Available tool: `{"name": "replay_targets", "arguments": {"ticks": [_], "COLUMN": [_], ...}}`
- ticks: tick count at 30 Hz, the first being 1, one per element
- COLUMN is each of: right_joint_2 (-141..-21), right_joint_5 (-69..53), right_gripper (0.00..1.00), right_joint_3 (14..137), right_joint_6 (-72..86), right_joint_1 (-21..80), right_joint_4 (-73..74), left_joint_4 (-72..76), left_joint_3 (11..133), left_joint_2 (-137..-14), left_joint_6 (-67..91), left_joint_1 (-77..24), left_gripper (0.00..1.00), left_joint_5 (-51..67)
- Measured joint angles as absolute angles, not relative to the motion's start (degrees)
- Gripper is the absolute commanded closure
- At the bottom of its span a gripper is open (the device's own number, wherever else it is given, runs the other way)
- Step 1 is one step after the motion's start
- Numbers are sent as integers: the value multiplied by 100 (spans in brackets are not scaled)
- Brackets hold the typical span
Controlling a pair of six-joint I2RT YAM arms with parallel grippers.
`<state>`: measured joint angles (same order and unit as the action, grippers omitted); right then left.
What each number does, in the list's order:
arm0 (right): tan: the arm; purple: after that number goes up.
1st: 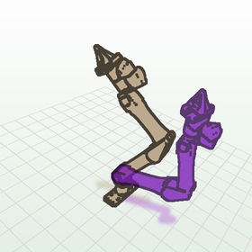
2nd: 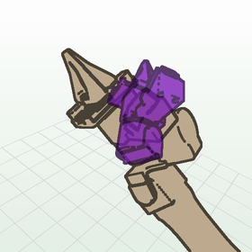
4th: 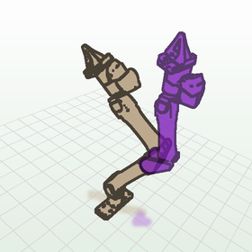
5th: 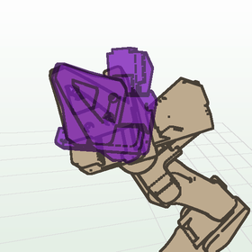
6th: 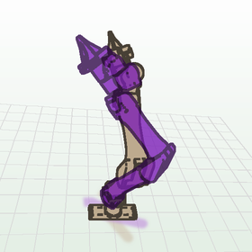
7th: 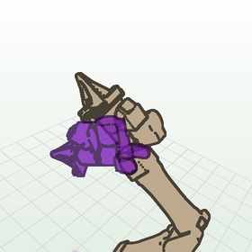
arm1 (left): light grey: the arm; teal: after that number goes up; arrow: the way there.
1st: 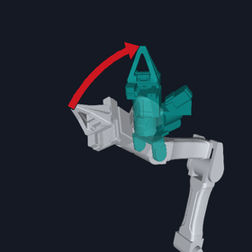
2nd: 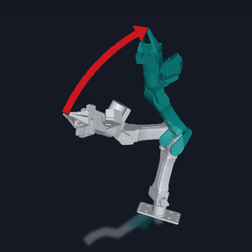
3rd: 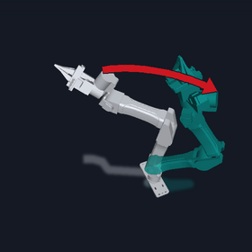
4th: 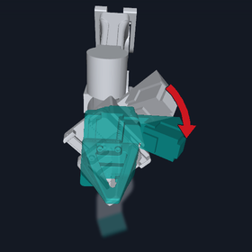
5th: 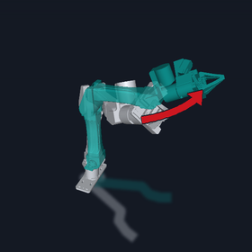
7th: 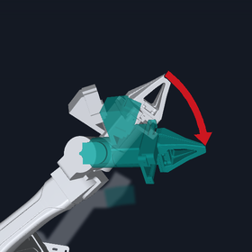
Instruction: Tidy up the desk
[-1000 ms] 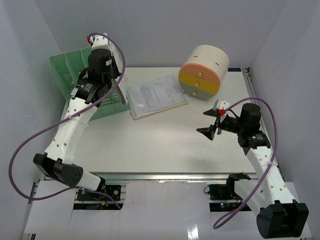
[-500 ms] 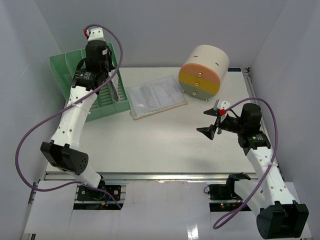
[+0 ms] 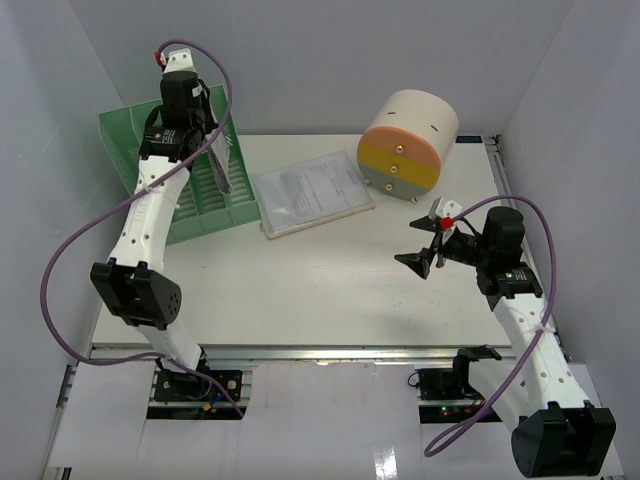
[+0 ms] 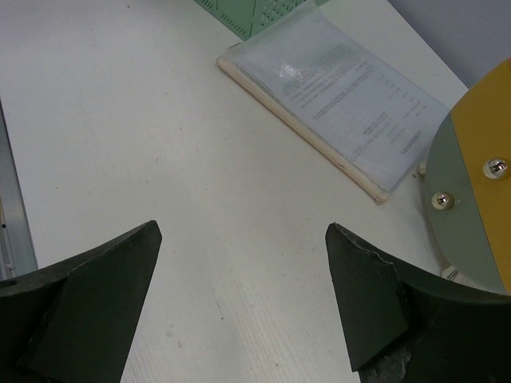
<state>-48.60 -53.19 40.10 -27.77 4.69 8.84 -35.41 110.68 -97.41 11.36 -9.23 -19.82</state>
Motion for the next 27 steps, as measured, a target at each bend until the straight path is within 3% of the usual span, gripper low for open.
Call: {"name": "replay_targets", "arguments": {"ticks": [16, 18, 20, 22, 27], "right_joint_2": [-4905, -4921, -4932, -4948, -5070], "right_joint_5": [-5240, -5242, -5242, -5242, -5255], "right_gripper": [10, 10, 10, 10, 10], "right_joint_3": [3953, 3953, 3953, 3953, 3947], "right_joint_6": [-2782, -2783, -2783, -2785, -2764], "right_joint_1": [445, 442, 429, 416, 413], "right_joint_4": [882, 882, 882, 882, 875], "left_joint_4": [-3245, -3055, -2906, -2818, -2680], "left_joint_3": [11104, 10957, 10771, 10572, 10157], "left_joint_2": [-10571, -10568, -10567, -10567, -10501], "left_joint_6": [1354, 1354, 1363, 1382, 1350], "left_joint_1": [-847, -847, -845, -843, -843], "left_gripper": [100, 79, 38, 24, 8], "left_joint_5": [-1565, -1579, -1569, -1481, -979]}}
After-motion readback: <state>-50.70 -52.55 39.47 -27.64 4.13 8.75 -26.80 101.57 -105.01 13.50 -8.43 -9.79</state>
